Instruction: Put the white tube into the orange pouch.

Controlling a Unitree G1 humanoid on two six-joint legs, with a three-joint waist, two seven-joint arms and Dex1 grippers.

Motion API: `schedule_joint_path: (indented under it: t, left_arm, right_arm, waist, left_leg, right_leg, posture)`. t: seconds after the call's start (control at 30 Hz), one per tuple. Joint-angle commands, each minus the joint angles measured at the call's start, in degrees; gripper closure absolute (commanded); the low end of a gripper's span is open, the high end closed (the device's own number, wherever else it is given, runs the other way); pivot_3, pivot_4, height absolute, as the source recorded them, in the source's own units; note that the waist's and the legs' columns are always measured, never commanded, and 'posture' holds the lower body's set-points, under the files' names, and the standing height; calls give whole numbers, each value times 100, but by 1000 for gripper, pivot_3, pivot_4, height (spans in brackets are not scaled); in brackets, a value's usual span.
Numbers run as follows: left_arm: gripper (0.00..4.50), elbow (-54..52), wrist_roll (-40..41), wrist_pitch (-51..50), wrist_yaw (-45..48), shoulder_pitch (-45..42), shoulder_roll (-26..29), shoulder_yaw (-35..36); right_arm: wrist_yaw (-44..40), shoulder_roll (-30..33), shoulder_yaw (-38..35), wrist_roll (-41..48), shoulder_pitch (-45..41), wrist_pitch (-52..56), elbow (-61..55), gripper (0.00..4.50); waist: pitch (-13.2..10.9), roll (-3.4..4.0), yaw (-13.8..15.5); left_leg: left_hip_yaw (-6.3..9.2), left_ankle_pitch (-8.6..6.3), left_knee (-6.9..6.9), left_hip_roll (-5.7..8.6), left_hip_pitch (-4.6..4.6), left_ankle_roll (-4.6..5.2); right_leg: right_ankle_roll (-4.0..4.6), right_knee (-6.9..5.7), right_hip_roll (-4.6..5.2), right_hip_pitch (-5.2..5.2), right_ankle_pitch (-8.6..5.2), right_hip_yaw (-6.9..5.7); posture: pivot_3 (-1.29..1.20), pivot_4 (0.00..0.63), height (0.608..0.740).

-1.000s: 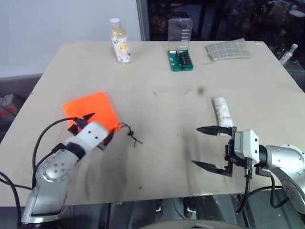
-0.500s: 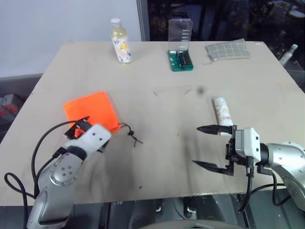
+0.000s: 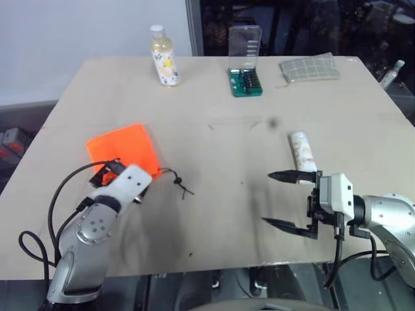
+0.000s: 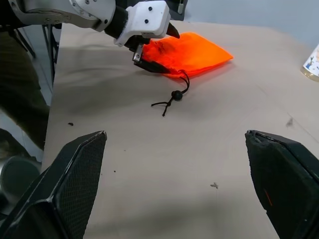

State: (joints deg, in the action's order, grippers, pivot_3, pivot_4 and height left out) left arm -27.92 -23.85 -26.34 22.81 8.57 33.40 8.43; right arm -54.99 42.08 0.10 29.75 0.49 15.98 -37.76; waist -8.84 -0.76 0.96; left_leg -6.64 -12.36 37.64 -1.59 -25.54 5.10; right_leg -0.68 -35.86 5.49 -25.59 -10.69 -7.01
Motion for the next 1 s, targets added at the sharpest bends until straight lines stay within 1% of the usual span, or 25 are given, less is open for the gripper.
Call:
schedule_joint_path:
  t: [0.03,0.1,0.2,0.27,0.3,0.33,0.4,0.43,0.47,0.57,0.67,0.73,0.8,0.87,0.93,1.0]
  left_arm:
    - [34,192,-72,216,-122,105,118,70]
    - [34,333,-63,277,-188,-50,96,-20]
    - [851,548,-32,379,-201,-237,84,-142]
    - [1811,697,119,459,-103,-352,86,-180]
    - [2473,744,164,478,-81,-386,92,-188]
    - [2748,790,186,493,-80,-427,101,-194]
    - [3859,889,254,577,-70,-512,123,-182]
    - [4253,933,317,624,-52,-564,126,-158]
    - [4391,958,383,667,-19,-608,138,-125]
    - [4391,970,700,747,111,-734,129,31]
    - [4391,793,1531,470,545,-1067,20,283]
    - [4391,593,2499,-495,1067,-1634,-100,461]
    - [4391,512,3176,-1446,1358,-2220,-139,514]
    - [4391,543,3578,-2106,1506,-2681,-108,416]
    - [4391,609,3814,-2537,1562,-3018,-81,251]
    - [4391,631,4093,-2996,1480,-3336,-198,251]
  right_arm:
    - [55,-2,-72,42,12,-64,-230,0]
    - [84,-24,-40,19,10,-82,-220,0]
    - [122,-58,4,-37,-10,-111,-201,0]
    - [147,-79,21,-58,-28,-108,-203,0]
    - [157,-87,29,-67,-35,-105,-206,0]
    - [159,-88,25,-72,-23,-114,-209,0]
    - [185,-95,35,-99,-10,-134,-211,0]
    - [204,-104,43,-123,-1,-150,-211,0]
    - [224,-114,51,-144,13,-162,-216,0]
    - [308,-153,84,-194,34,-129,-227,0]
    - [597,-233,233,-479,-57,-13,-176,0]
    - [812,-309,430,-513,-282,377,-57,0]
    - [944,-436,659,-572,-529,632,76,0]
    - [1138,-640,971,-895,-846,715,355,0]
    - [1438,-950,1304,-1272,-1241,857,814,0]
    - [1651,-1262,1606,-1649,-1630,891,1374,0]
  waist:
    - [3,1,-7]
    - [4,2,-1]
    - [4,2,0]
    - [4,1,-1]
    - [5,0,-1]
    - [5,-1,-1]
    - [6,1,-1]
    - [7,3,4]
    - [8,4,21]
    - [8,3,20]
    - [9,1,22]
    - [8,0,17]
    - [6,-1,24]
    - [7,-1,13]
    - [7,-1,-18]
    - [7,-2,-39]
  left_leg:
    - [-1,0,0,0,1,0]
    - [0,0,0,0,4,0]
    - [1,0,0,-1,7,-1]
    - [0,0,2,-1,8,-1]
    - [-1,0,4,-1,8,-1]
    - [0,0,4,-1,7,-1]
    - [-1,0,4,0,7,0]
    - [0,0,4,0,7,0]
    - [0,0,4,0,7,0]
    - [1,0,4,0,7,-1]
    - [2,1,5,0,6,-1]
    - [2,1,7,0,5,-2]
    - [9,4,27,-2,-2,-7]
    - [30,5,62,-7,-14,-9]
    - [29,5,65,-4,-4,-8]
    - [21,12,66,-3,4,-17]
  right_leg:
    - [0,0,1,0,0,1]
    - [0,0,2,1,0,1]
    - [0,-2,2,4,0,-1]
    - [0,-2,3,6,0,-1]
    - [0,-2,4,6,0,-1]
    - [0,-2,4,6,0,-1]
    - [0,-2,5,6,0,-1]
    - [0,-2,6,6,0,-1]
    - [0,-2,6,6,0,-2]
    - [1,-3,7,7,0,-5]
    - [0,-3,8,7,0,-6]
    - [0,-3,8,7,0,-7]
    - [0,-9,4,12,0,-15]
    - [0,-17,-10,21,0,-31]
    - [-1,-16,-12,36,0,-29]
    - [-2,-16,-38,43,1,-26]
  posture:
    - [0,150,740]
    - [0,150,740]
    - [0,150,740]
    - [0,150,740]
    - [0,150,740]
    - [0,150,740]
    - [0,150,740]
    - [0,150,740]
    - [0,150,740]
    - [0,150,740]
    - [0,150,740]
    - [0,150,740]
    - [0,150,740]
    - [0,150,740]
    - [0,150,740]
    - [0,150,740]
